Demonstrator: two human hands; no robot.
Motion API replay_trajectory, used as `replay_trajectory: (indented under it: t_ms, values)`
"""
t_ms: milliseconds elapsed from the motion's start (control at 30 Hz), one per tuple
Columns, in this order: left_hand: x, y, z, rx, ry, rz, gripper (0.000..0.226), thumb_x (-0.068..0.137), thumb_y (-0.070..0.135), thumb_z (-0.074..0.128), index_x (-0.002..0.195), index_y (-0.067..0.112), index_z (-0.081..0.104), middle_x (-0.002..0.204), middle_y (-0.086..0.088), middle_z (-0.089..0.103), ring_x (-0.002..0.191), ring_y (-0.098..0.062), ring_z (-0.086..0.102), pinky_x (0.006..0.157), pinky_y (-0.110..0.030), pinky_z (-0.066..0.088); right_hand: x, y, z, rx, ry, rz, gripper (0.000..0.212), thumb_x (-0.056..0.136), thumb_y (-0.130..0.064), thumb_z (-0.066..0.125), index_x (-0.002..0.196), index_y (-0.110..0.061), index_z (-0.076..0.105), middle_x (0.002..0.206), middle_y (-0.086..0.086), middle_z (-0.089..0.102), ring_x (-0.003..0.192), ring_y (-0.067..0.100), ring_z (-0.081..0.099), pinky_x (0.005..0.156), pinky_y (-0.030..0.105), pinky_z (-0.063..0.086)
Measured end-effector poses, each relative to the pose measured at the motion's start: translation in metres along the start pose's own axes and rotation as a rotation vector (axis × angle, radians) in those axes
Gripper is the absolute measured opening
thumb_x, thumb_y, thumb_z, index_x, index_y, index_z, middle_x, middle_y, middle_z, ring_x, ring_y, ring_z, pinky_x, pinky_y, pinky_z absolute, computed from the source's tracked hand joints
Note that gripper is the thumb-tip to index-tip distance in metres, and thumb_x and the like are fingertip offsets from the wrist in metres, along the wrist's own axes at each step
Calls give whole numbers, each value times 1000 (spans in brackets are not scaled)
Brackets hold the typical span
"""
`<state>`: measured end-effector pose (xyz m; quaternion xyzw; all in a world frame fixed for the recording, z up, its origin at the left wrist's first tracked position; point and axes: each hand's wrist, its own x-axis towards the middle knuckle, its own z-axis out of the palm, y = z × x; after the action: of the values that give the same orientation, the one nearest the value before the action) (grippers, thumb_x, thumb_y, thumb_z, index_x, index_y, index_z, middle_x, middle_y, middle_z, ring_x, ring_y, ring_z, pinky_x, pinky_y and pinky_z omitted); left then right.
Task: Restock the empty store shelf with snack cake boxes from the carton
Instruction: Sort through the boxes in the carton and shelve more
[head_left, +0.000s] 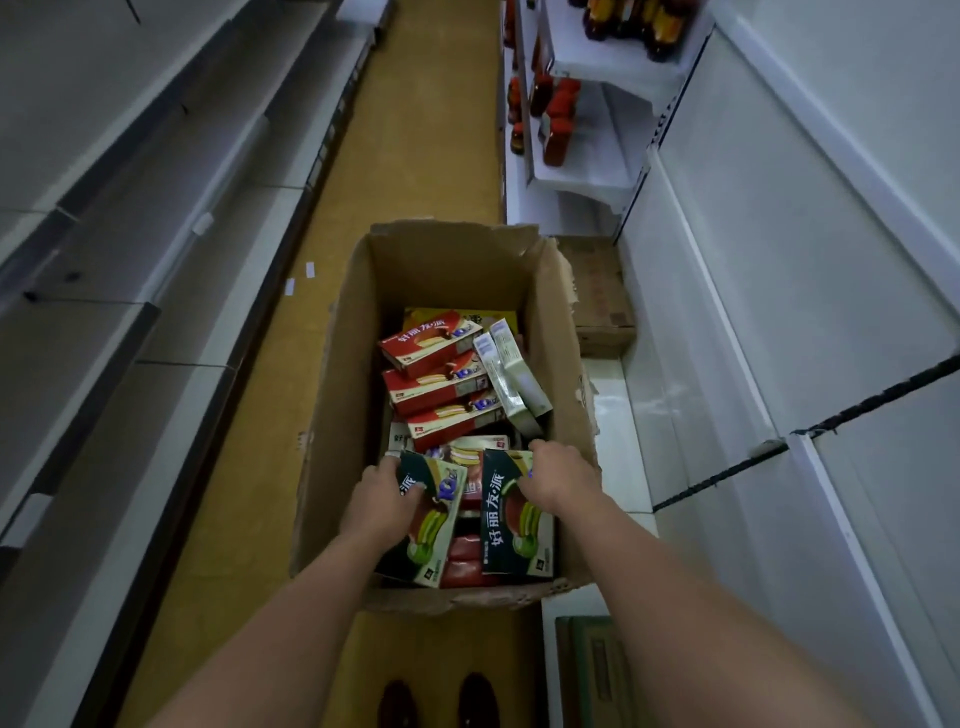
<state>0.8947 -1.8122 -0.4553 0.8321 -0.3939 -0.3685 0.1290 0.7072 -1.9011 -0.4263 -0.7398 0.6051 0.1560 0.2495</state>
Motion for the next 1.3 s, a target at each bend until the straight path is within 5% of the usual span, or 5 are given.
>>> replay_trajectory:
  t_ms: [300, 467, 800, 1133, 1300]
  values:
    - [62, -14, 43, -60, -62, -188, 91, 81, 38, 72, 151, 17, 16, 149, -15, 28, 135, -34, 33, 107, -49, 37, 69, 4, 27, -142, -96, -72, 46, 93, -32, 56, 133, -11, 44, 134, 11, 48, 122, 29, 45, 98, 39, 41]
    - [86, -27, 59, -296, -108, -294, 74, 88, 51, 58, 146, 17, 27, 143, -14, 40, 128, -34, 44, 103, -47, 41, 88, 4, 40, -215, -139, -76, 54, 91, -43, 58, 134, -13, 43, 133, 11, 51, 122, 29, 48, 97, 37, 39]
    - [97, -35, 60, -358, -147, -293, 60, 89, 40, 62, 134, 8, 39, 130, -14, 53, 116, -30, 54, 89, -37, 46, 104, -6, 41, -251, -269, -43, 63, 86, -48, 64, 136, -16, 42, 135, 9, 50, 126, 28, 45, 102, 40, 33]
    - [82, -28, 34, -382, 41, -213, 31, 98, 38, 47, 111, 11, 43, 108, -11, 58, 94, -29, 57, 80, -41, 49, 98, -10, 10, 203, -402, -27, 83, 73, -52, 76, 138, -8, 47, 134, 8, 55, 119, 26, 54, 100, 38, 46]
    - [62, -12, 7, -591, 179, -223, 34, 99, 32, 46, 117, 3, 46, 104, -9, 52, 93, -25, 51, 77, -33, 40, 74, -6, -17, 684, -435, 24, 48, 78, -40, 76, 109, -6, 62, 121, 15, 63, 104, 22, 58, 90, 32, 45]
